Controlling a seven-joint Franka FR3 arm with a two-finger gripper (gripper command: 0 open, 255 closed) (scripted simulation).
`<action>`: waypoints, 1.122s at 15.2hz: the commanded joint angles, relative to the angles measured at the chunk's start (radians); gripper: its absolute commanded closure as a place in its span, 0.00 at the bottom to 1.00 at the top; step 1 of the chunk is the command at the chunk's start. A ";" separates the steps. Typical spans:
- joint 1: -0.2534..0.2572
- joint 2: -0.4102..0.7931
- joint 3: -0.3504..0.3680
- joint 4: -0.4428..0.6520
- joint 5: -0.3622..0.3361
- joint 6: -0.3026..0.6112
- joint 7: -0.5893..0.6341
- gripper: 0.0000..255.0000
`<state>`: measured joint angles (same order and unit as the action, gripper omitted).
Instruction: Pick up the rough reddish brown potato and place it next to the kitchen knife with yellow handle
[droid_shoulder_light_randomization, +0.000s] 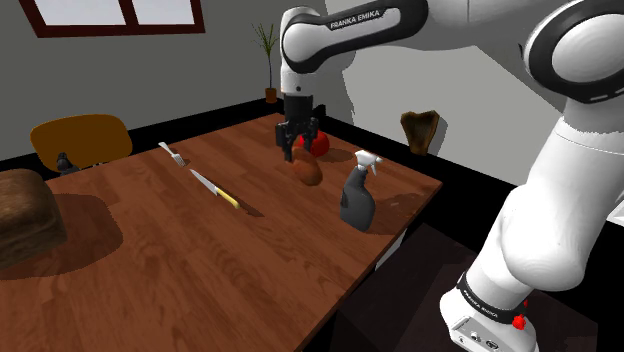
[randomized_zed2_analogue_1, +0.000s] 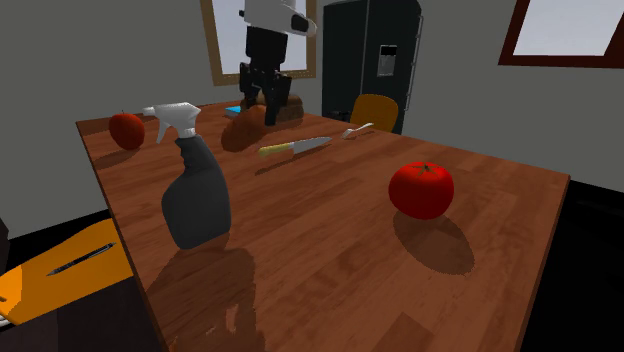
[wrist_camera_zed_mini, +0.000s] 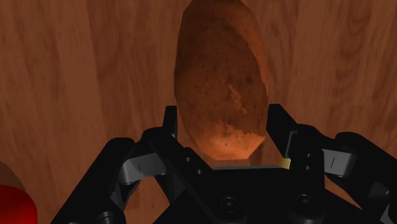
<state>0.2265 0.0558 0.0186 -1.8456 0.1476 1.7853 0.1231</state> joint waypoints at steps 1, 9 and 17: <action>0.023 0.028 0.021 0.028 0.003 0.006 0.044 1.00; 0.067 0.087 0.057 0.035 0.006 0.070 0.114 1.00; 0.068 0.116 0.058 -0.036 0.009 0.169 0.101 1.00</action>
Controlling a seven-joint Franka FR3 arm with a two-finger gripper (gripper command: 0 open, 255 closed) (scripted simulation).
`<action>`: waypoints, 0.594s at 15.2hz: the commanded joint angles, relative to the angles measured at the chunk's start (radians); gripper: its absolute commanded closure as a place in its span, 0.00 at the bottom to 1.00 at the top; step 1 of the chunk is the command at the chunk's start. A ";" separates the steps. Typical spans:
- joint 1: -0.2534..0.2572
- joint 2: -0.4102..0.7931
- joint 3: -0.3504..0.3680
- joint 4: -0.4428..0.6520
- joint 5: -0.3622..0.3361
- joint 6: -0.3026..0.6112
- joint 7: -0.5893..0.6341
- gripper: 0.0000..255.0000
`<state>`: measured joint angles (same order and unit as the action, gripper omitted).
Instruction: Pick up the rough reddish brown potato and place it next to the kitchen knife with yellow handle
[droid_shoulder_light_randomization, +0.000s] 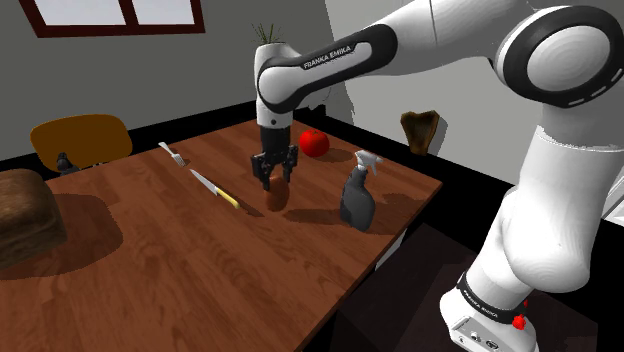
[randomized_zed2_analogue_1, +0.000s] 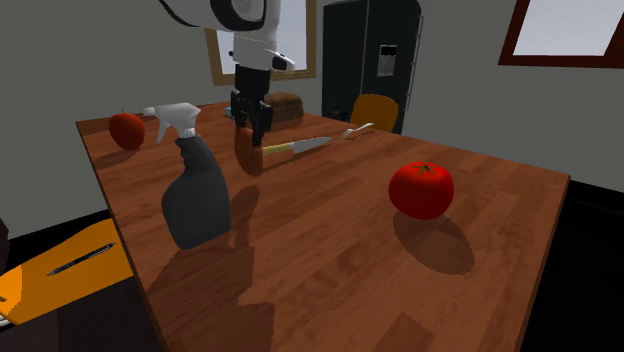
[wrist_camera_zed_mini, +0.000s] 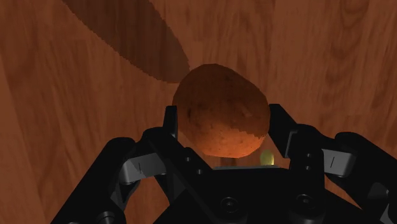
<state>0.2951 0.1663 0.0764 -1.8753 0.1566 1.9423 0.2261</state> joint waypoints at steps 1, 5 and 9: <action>0.000 0.010 0.000 -0.014 0.001 0.024 -0.004 1.00; 0.001 0.030 0.000 -0.043 0.003 0.073 -0.010 1.00; 0.002 0.052 0.001 -0.069 0.005 0.120 -0.017 1.00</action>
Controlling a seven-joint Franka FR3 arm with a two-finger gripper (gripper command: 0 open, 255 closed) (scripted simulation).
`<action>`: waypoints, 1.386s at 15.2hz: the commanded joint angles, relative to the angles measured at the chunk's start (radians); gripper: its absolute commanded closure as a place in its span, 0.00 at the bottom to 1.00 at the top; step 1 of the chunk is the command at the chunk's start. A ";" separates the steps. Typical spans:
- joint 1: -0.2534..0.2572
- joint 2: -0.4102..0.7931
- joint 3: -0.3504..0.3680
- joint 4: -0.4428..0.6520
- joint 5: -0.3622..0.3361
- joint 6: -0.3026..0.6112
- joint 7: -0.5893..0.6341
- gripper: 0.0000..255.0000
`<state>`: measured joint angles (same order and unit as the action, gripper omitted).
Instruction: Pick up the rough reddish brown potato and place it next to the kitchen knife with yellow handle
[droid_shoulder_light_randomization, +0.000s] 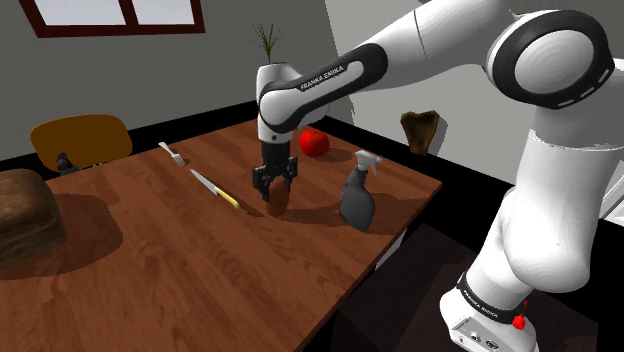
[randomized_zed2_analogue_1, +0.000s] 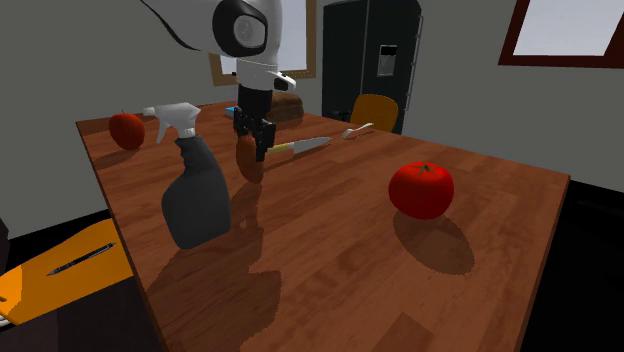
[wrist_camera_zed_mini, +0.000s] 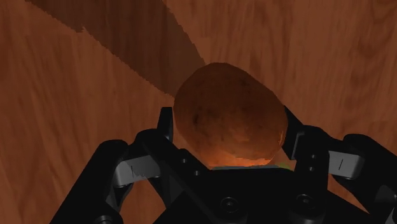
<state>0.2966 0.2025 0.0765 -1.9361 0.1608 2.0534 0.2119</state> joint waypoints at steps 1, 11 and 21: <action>0.001 0.022 0.001 -0.014 0.001 0.021 -0.005 1.00; 0.002 0.035 0.001 -0.014 0.001 0.034 -0.005 0.00; -0.008 -0.008 -0.006 0.059 -0.005 -0.082 -0.003 0.00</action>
<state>0.2903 0.2010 0.0716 -1.8862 0.1570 1.9882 0.2092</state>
